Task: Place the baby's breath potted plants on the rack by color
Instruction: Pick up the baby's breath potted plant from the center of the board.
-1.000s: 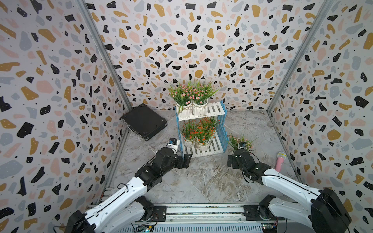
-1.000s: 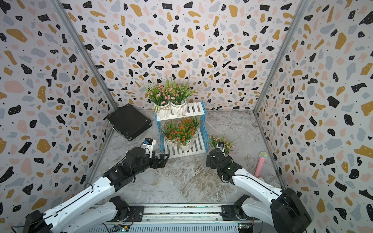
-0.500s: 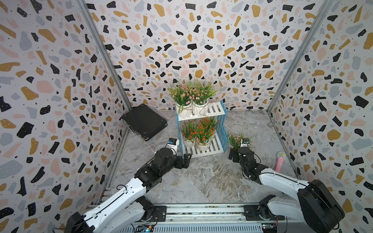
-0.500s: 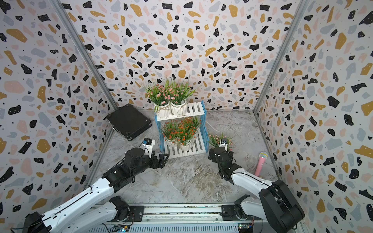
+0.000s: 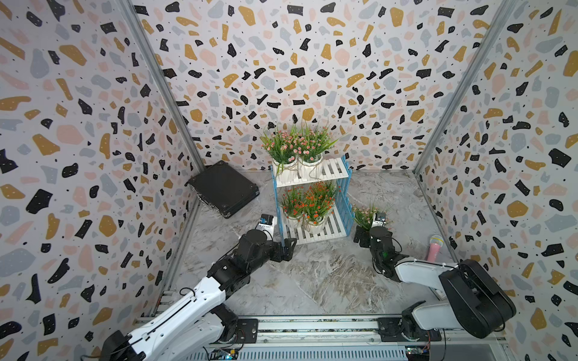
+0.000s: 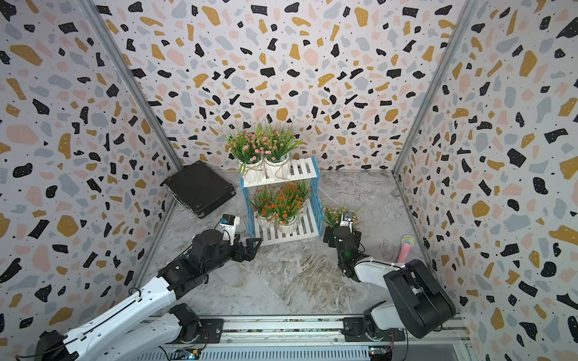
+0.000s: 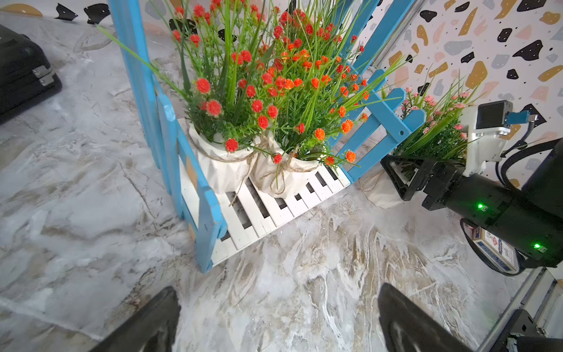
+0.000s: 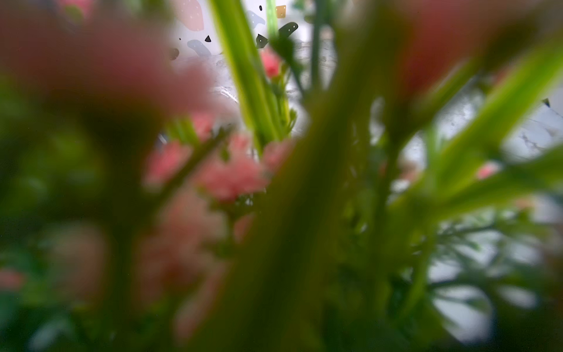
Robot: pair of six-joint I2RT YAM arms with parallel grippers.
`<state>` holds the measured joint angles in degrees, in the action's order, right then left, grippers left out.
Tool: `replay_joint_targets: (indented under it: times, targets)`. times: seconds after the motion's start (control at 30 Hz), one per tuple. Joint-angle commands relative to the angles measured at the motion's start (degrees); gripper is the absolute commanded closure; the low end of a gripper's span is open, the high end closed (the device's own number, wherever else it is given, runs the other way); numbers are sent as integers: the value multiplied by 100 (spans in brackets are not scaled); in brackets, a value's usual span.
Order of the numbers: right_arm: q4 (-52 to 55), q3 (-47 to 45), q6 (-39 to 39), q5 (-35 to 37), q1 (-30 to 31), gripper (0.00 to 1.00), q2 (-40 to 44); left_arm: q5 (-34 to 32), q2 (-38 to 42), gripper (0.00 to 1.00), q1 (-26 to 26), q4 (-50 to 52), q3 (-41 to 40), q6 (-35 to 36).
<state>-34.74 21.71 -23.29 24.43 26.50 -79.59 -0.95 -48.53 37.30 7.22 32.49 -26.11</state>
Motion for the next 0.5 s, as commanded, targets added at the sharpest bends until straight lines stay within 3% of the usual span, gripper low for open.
replay_joint_targets:
  times: [0.0,0.17,0.47]
  targets:
    - [-213,-101,43,-27,-18,1,-131,16,62,0,32,-243,-85,108]
    - [-421,-170,74,36,-16,2,-239,16,55,0,32,-239,-94,123]
    - [-198,-180,80,151,-16,23,146,7,63,0,27,-221,-85,107]
